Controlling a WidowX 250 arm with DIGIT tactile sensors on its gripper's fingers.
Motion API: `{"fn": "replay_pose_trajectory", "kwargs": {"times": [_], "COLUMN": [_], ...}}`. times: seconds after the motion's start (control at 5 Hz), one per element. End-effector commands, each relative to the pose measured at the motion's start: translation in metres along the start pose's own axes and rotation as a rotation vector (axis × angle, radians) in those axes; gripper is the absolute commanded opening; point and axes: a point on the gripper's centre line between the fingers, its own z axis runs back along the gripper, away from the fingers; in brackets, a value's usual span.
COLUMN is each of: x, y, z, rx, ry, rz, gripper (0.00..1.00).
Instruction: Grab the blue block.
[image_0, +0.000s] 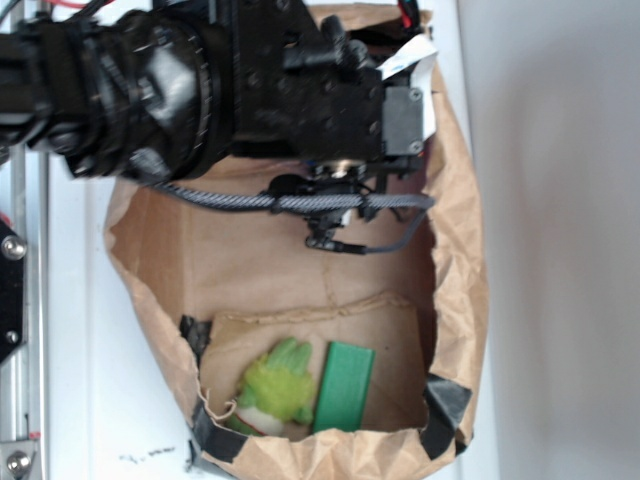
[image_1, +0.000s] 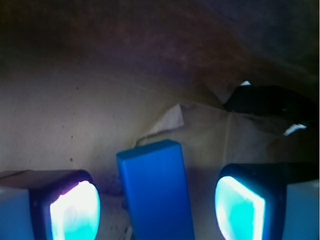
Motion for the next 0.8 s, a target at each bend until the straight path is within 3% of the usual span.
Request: {"fn": "replay_pose_trajectory", "kwargs": {"times": [0.0,0.4,0.6], "x": [0.014,0.014,0.007], "y": [0.022,0.022,0.023], "z": [0.016,0.016,-0.006], "rx": [0.001,0.001,0.096], "ry": [0.002,0.002,0.011], "rz": [0.048,0.048,0.016], "gripper": [1.00,1.00,1.00]}}
